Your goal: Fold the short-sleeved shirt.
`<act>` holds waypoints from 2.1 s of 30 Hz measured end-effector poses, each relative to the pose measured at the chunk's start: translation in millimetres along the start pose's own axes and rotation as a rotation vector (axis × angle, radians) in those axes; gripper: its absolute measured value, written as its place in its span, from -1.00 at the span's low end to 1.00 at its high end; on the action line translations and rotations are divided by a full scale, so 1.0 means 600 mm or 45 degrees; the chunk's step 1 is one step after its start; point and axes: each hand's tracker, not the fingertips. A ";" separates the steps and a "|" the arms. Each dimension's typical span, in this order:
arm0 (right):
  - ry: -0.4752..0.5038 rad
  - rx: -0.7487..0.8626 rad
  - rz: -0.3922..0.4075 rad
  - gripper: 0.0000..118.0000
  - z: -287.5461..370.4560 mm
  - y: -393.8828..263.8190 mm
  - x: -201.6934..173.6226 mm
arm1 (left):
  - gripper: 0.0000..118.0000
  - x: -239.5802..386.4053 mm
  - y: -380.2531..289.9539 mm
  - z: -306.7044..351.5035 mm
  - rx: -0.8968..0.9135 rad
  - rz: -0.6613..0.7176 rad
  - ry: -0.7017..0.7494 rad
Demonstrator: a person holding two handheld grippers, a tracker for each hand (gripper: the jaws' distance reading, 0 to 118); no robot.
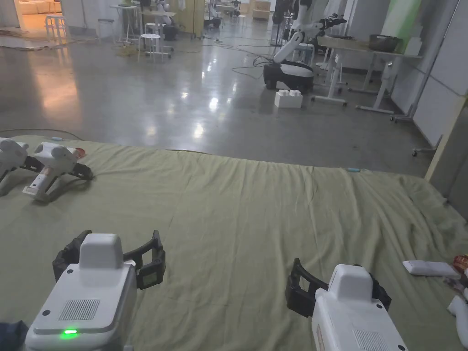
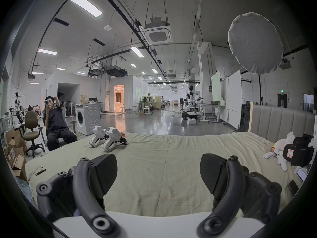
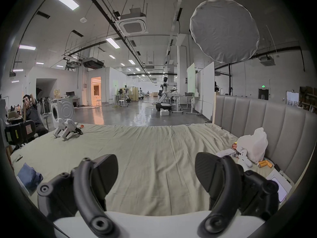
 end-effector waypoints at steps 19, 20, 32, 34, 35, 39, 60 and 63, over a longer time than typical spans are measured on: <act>-0.156 -0.026 -0.109 0.71 -0.030 0.022 0.016 | 0.98 -0.006 -0.006 -0.002 -0.010 0.040 -0.101; -0.154 -0.037 -0.119 0.71 -0.032 0.025 0.018 | 0.98 -0.005 -0.007 -0.002 -0.014 0.039 -0.087; -0.128 -0.240 -0.247 0.71 -0.051 0.042 0.016 | 0.98 0.003 -0.025 -0.005 -0.067 -0.032 0.011; -0.120 -0.247 -0.250 0.71 -0.054 0.041 0.016 | 0.98 0.001 -0.022 -0.004 -0.067 -0.017 0.001; -0.116 -0.253 -0.261 0.71 -0.053 0.041 0.014 | 0.98 0.000 -0.021 -0.004 -0.063 -0.015 -0.004; -0.123 -0.252 -0.227 0.71 -0.054 0.041 0.008 | 0.98 -0.001 -0.020 -0.004 -0.045 -0.029 -0.010; -0.068 -0.140 -0.128 0.72 -0.042 0.040 0.009 | 0.98 -0.002 -0.018 -0.010 -0.025 -0.048 -0.057; -0.071 -0.106 -0.111 0.72 -0.041 0.038 0.010 | 0.98 -0.002 -0.017 -0.013 -0.021 -0.050 -0.062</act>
